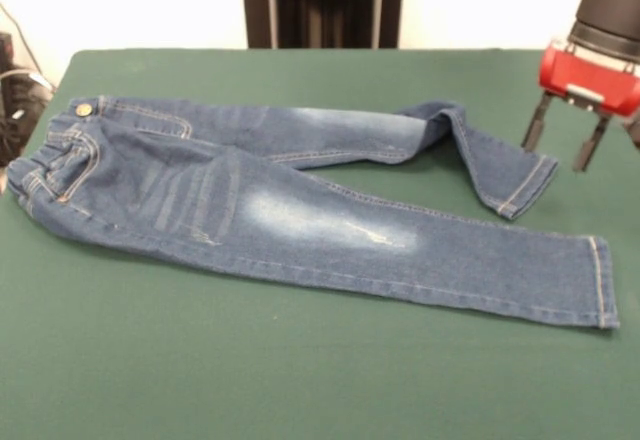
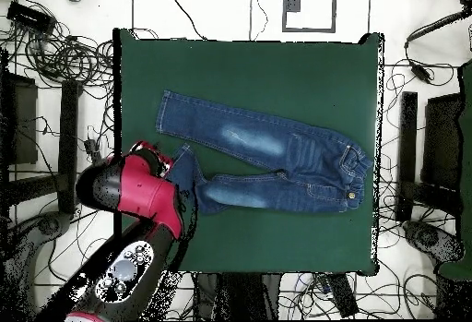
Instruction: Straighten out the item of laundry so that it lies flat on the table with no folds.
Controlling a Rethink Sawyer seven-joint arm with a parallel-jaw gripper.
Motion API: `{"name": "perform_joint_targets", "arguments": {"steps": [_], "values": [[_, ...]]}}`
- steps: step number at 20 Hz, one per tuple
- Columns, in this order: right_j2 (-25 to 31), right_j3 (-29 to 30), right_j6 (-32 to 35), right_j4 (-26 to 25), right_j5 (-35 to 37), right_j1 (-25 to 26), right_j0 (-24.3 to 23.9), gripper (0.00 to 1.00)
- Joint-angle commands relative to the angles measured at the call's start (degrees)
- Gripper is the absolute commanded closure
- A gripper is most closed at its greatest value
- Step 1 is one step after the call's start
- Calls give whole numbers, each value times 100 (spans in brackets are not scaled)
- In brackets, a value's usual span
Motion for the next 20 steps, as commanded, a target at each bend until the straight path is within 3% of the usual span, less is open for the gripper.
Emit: {"name": "perform_joint_targets", "arguments": {"steps": [1,8,20], "values": [[824,164,1038,-137,-256,281,-116,0],[381,-135,1087,-186,-117,667,101,0],[392,-183,1064,-179,-170,923,126,0]]}}
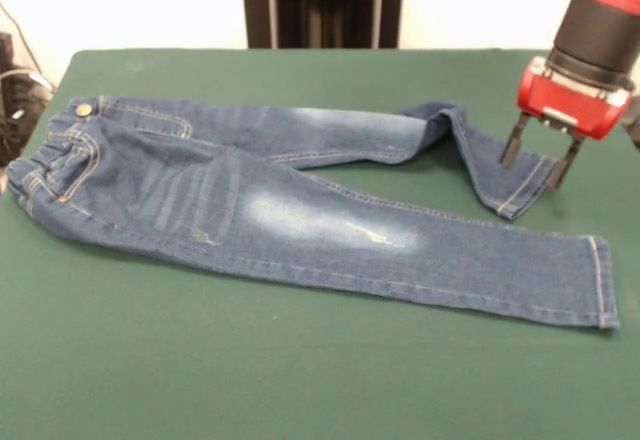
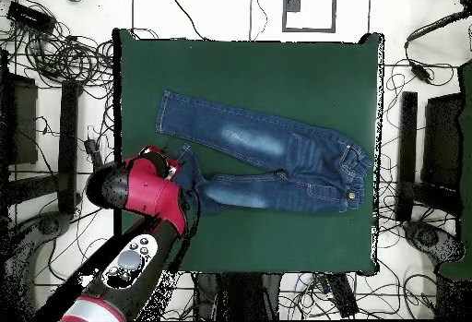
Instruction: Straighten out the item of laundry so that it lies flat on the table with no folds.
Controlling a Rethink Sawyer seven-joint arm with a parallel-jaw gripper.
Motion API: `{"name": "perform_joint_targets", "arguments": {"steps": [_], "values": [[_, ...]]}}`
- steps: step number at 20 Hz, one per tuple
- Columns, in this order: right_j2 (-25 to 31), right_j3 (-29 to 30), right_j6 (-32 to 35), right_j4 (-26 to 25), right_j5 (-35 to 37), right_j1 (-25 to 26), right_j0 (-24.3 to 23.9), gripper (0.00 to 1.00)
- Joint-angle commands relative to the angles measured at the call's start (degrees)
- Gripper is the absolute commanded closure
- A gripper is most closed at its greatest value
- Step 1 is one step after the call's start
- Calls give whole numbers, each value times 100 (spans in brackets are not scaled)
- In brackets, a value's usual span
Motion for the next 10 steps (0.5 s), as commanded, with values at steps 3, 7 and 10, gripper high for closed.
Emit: {"name": "perform_joint_targets", "arguments": {"steps": [3,7,10], "values": [[228,-162,1133,-154,-29,578,226,0],[292,-127,1082,-158,-193,601,166,0],[375,-112,1035,-170,-193,574,110,0]]}}
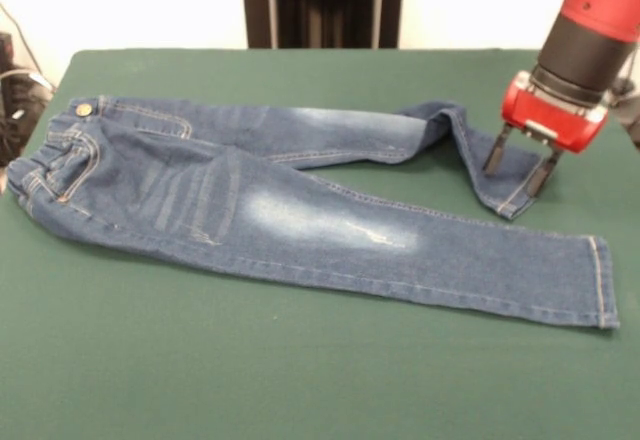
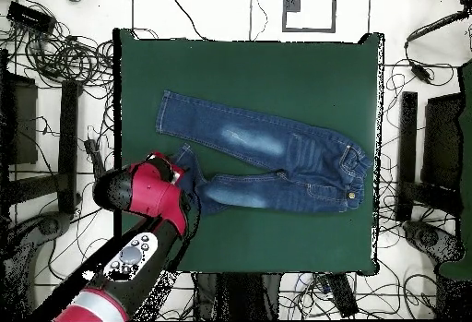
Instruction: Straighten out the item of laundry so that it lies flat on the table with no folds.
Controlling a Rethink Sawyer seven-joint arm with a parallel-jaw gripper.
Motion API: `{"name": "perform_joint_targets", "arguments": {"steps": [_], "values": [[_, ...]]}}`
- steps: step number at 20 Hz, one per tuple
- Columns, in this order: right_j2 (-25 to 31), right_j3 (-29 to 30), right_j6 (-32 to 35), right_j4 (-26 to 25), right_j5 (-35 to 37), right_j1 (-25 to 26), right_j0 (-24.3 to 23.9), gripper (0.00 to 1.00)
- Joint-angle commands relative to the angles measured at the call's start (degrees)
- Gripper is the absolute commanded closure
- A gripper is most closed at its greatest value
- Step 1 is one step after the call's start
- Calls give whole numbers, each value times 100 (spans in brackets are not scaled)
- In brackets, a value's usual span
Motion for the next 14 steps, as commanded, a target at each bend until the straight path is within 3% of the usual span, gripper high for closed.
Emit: {"name": "perform_joint_targets", "arguments": {"steps": [1,7,14], "values": [[471,-80,1006,-180,-190,227,-1,0],[1233,80,719,-354,-713,125,-545,0],[2497,462,277,-1132,-974,-298,-1643,0]]}}
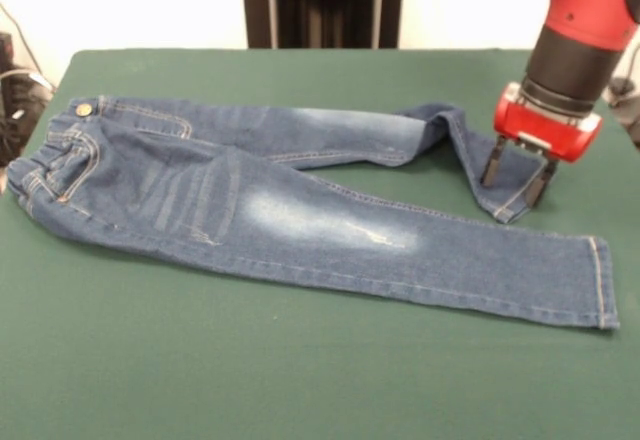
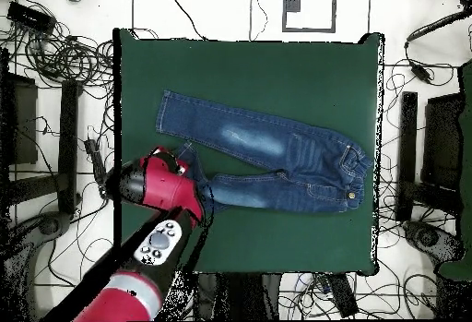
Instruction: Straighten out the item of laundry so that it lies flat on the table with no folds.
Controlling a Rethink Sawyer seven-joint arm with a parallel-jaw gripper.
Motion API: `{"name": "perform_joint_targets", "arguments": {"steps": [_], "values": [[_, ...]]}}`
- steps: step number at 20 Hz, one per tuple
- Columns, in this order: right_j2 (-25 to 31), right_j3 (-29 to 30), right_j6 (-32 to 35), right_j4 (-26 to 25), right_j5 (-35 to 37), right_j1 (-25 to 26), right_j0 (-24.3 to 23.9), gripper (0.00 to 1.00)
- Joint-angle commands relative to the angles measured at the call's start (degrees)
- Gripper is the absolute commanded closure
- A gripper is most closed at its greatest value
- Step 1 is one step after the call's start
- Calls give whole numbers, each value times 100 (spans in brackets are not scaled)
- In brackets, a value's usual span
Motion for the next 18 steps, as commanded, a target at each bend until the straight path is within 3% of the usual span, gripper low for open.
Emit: {"name": "perform_joint_targets", "arguments": {"steps": [1,2,6,18], "values": [[1811,385,245,-628,-743,91,-924,0],[1803,320,385,-915,-719,72,-963,100],[2131,552,434,-1021,-552,-144,-1268,100],[2138,641,645,-1235,42,-466,-1326,100]]}}
